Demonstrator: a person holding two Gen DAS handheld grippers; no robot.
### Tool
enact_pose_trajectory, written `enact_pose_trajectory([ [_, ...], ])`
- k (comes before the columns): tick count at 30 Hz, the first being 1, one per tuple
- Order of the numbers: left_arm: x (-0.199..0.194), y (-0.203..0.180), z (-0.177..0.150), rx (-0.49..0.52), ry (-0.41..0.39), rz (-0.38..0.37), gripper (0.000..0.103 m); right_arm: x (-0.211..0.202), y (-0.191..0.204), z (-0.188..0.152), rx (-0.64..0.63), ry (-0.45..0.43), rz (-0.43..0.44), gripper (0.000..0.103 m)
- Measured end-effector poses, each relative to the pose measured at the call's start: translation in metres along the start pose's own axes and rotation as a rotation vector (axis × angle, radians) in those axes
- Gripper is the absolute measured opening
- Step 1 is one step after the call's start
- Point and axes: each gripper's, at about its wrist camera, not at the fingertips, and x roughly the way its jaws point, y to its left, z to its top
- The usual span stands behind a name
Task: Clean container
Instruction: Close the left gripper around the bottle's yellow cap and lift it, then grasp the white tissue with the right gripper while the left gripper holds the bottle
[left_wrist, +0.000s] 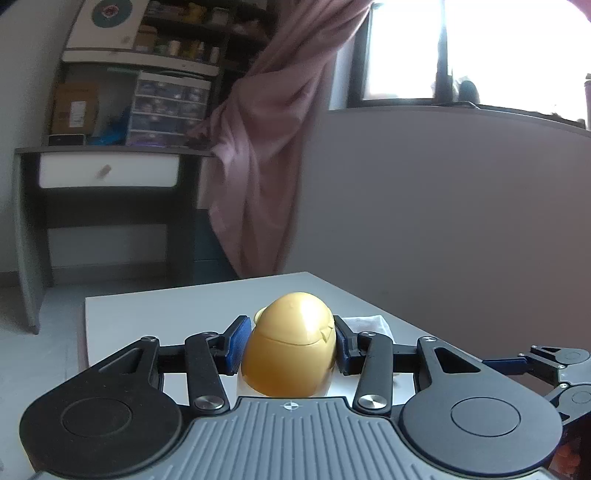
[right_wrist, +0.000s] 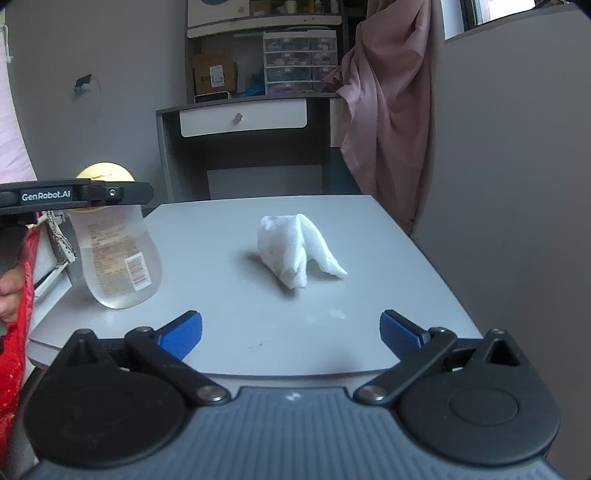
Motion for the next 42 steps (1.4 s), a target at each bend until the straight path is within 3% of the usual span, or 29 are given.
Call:
enact_pose_trajectory([
  [11,-0.001,-0.004,0.006,-0.003,-0.006,0.035,0.046,0.016,-0.005,0.011,-0.114,-0.044,-0.043,0.103],
  [18,0.002,-0.002,0.006,-0.003,-0.007,0.038,0.046,0.027,-0.004,0.018,-0.191,-0.085,-0.002,0.102],
  [27,0.004,0.008,0.000,0.000,-0.006,0.039,0.046,0.038,-0.025,0.036,-0.124,-0.121,0.035,0.099],
  [30,0.004,0.009,-0.001,0.001,-0.006,0.040,0.046,0.045,-0.031,0.041,-0.146,-0.121,0.049,0.090],
  [32,0.006,0.010,0.000,0.002,-0.006,0.041,0.046,0.051,-0.034,0.043,-0.152,-0.111,0.070,0.077],
  [37,0.011,0.011,0.005,0.007,-0.004,0.039,0.046,0.063,-0.037,0.050,-0.181,-0.087,0.110,0.073],
  [39,0.013,-0.001,-0.008,0.011,-0.010,0.052,0.046,0.067,-0.036,0.053,-0.193,-0.080,0.135,0.070],
  [42,0.014,-0.001,-0.008,0.012,-0.010,0.051,0.046,0.073,-0.035,0.057,-0.204,-0.056,0.174,0.055],
])
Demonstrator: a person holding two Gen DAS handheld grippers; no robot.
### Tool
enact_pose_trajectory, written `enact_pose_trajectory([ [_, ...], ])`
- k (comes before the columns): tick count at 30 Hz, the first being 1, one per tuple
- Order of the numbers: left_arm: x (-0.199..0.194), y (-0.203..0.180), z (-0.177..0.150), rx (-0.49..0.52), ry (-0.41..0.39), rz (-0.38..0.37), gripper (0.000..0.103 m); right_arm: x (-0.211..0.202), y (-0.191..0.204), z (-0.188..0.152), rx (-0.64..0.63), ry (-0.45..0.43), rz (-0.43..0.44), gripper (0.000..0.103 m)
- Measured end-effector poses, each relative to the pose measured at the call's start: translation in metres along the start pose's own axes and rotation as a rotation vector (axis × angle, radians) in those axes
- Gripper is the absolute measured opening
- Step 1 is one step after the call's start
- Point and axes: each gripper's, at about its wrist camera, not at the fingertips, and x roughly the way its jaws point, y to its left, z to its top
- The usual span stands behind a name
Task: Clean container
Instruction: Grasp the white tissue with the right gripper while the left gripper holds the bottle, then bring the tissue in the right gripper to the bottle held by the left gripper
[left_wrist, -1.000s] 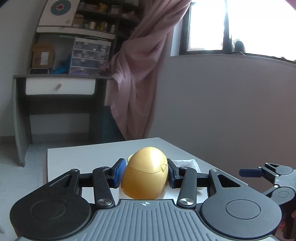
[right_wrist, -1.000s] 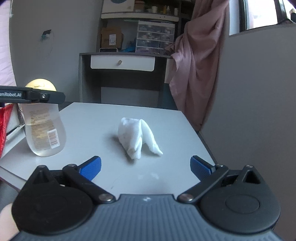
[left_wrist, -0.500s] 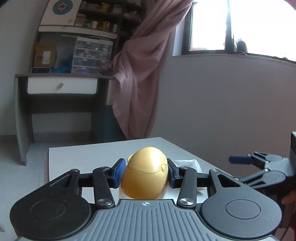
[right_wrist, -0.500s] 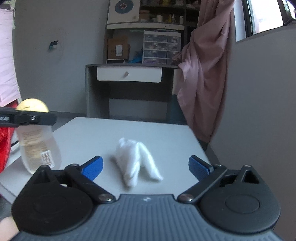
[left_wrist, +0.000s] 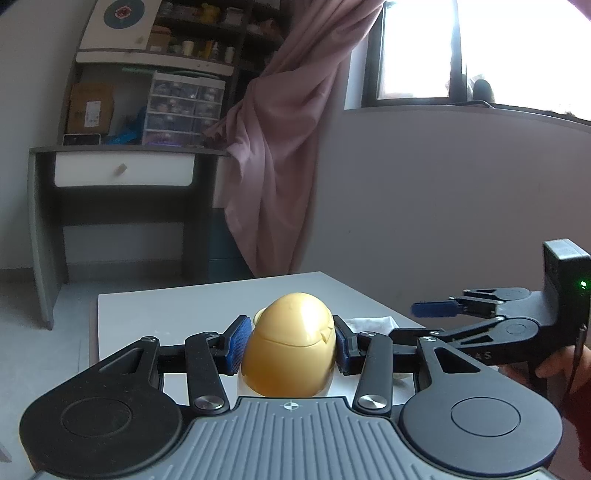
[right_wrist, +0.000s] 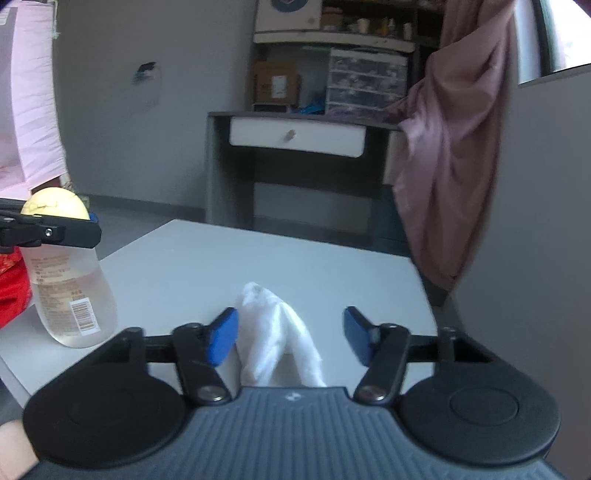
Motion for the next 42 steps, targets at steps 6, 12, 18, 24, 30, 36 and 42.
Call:
enact_pose_trajectory([
  [6,0.000,0.001,-0.002,-0.001,-0.003,-0.001,0.046,0.017,-0.001,0.000,0.000,0.064,0.042,0.009],
  [12,0.001,0.002,-0.001,-0.001,0.001,0.000,0.046,0.017,0.005,-0.006,0.015,0.102,0.116,0.004],
  [18,-0.001,0.000,-0.001,0.003,0.003,0.004,0.046,0.017,0.004,-0.006,0.034,0.127,0.108,0.004],
  [24,0.001,-0.005,-0.002,0.006,0.002,0.007,0.046,0.025,0.006,-0.005,0.030,0.155,0.103,0.005],
  [30,0.001,-0.006,-0.002,0.009,-0.001,0.008,0.046,0.031,0.008,-0.008,0.023,0.163,0.089,0.007],
  [36,0.001,-0.008,-0.005,0.008,0.000,0.010,0.046,0.035,0.002,-0.009,0.083,0.169,0.089,0.008],
  [42,0.003,-0.009,-0.006,-0.005,0.001,0.010,0.046,0.035,0.006,-0.012,0.060,0.144,0.074,0.008],
])
